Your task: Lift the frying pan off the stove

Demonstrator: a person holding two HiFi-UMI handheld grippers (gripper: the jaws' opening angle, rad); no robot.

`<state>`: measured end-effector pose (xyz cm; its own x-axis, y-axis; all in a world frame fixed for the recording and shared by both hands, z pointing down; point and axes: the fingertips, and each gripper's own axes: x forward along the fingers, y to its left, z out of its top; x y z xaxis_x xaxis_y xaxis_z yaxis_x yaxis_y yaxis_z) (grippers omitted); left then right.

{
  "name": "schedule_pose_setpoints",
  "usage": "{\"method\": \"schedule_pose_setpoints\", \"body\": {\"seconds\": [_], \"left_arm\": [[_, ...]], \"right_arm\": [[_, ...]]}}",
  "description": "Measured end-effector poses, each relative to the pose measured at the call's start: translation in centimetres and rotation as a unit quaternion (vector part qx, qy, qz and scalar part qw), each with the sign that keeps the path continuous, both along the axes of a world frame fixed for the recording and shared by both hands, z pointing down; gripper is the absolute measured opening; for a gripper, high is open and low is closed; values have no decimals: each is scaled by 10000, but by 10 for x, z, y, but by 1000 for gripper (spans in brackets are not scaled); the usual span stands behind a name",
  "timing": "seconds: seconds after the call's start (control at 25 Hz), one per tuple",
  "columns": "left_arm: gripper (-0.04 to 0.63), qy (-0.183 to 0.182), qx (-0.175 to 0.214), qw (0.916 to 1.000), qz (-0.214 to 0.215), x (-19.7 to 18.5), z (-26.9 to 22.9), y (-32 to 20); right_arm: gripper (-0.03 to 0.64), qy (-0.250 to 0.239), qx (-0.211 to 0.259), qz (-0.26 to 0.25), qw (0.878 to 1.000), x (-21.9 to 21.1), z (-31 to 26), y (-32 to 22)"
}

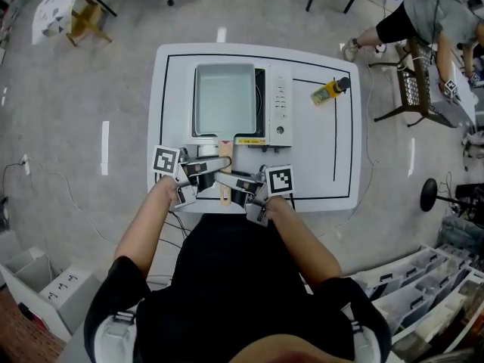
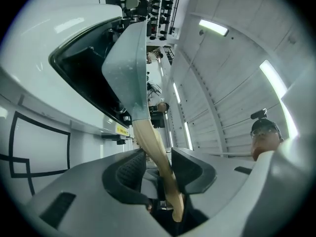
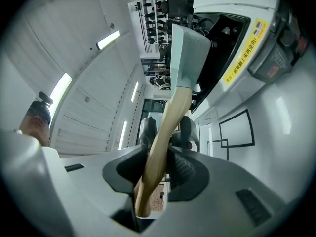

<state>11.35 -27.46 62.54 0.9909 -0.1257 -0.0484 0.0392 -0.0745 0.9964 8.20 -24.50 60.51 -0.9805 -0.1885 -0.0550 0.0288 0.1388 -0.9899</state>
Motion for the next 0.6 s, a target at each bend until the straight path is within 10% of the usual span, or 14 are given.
{"method": "schedule_pose_setpoints", "body": {"seconds": [0.6], "left_arm": [[164, -339, 148, 9991, 204, -7, -37, 15]], "right_arm": [[147, 29, 343, -16, 9994, -6, -33, 15]]}}
